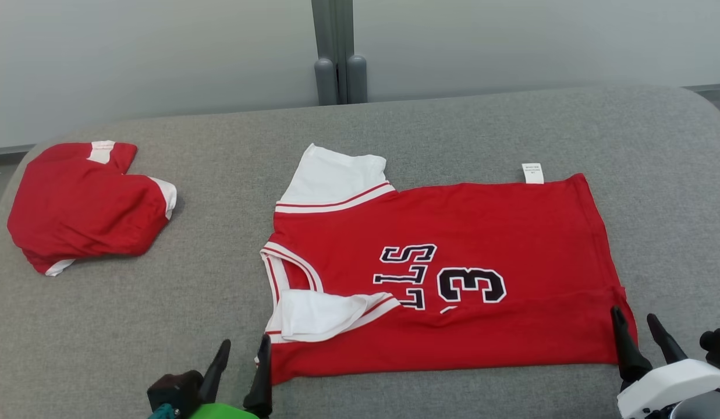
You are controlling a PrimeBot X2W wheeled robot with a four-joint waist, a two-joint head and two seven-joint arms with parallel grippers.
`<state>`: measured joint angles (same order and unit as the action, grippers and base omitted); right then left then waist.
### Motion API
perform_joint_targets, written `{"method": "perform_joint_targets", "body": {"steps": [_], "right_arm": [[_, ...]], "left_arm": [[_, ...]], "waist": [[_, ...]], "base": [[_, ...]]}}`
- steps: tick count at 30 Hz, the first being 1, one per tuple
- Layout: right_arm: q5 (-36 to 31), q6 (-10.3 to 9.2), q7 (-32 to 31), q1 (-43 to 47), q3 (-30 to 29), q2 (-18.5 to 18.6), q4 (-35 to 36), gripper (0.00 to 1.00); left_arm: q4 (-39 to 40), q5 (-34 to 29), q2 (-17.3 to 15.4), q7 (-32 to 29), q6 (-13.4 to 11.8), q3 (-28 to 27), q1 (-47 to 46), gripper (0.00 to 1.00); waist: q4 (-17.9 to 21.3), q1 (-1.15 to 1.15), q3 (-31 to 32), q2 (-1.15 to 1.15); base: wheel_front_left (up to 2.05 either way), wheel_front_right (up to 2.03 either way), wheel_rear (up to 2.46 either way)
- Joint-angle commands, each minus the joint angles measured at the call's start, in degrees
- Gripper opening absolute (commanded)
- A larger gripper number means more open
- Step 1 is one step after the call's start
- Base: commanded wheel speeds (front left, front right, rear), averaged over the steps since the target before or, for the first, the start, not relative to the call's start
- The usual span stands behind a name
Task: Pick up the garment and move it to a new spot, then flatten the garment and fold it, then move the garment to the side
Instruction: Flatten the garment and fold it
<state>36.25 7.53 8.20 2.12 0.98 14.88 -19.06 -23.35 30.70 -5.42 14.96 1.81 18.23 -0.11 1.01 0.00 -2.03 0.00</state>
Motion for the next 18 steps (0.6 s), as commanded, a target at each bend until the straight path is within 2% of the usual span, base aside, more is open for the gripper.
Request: {"method": "perform_joint_targets", "body": {"steps": [1, 18], "right_arm": [[-1.0, -0.08, 0.7, 0.5, -0.4, -0.2, 1.0, 1.0], [-13.3, -0.08, 6.4, -3.2, 2.3, -2.3, 10.2, 1.0]], "left_arm": [[1.2, -1.2, -0.6, 0.3, -0.4, -1.1, 0.3, 1.0], [9.1, -12.1, -2.4, 0.3, -1.8, -8.2, -4.0, 1.0]], "waist": [[0.1, 0.0, 0.9, 0.0], [0.9, 0.0, 2.2, 0.0]], "base": [[0.0, 0.0, 0.0], [0.0, 0.0, 0.0]]}}
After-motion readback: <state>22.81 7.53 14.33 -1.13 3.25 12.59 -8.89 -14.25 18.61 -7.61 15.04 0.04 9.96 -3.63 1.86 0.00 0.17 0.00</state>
